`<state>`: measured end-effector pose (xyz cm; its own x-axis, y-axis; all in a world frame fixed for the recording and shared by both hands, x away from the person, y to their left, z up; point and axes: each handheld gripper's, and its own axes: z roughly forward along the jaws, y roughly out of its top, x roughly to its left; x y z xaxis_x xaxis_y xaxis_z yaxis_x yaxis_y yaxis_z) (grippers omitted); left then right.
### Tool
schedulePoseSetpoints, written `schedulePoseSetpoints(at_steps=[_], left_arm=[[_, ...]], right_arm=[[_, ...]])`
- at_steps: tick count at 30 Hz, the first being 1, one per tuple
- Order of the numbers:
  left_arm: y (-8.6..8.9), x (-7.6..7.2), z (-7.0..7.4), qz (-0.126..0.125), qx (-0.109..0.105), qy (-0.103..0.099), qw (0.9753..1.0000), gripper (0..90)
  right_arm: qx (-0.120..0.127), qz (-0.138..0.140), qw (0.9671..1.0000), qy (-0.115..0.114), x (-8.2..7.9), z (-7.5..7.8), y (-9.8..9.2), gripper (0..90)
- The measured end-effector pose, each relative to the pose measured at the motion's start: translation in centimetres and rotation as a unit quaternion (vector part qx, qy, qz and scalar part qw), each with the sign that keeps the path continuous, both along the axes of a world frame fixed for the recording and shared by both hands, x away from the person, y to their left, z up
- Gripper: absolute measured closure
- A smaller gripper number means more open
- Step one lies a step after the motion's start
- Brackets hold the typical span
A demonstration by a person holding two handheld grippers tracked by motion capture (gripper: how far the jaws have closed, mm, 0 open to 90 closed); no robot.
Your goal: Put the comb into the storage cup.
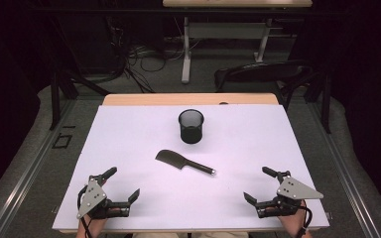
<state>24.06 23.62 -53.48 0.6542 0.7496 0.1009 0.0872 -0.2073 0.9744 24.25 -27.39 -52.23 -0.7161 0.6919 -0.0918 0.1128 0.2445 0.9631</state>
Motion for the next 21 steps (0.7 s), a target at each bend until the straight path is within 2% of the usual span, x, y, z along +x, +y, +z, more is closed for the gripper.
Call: schedulePoseSetpoints(at_steps=[6,14,21], left_arm=[[0.0,0.0,0.0,0.001,0.001,0.001,1.0000,0.1],[0.1,0.0,0.0,0.002,0.001,0.002,1.0000,0.1],[-0.2,0.2,0.0,0.001,0.005,0.001,1.0000,0.1]], right_arm=[[-0.004,-0.001,1.0000,-0.001,0.1,0.0,0.3,0.1],[-0.010,-0.001,0.9999,0.009,0.4,0.2,0.7,0.0],[-0.008,-0.001,0.9996,0.027,1.1,0.5,1.6,0.0]])
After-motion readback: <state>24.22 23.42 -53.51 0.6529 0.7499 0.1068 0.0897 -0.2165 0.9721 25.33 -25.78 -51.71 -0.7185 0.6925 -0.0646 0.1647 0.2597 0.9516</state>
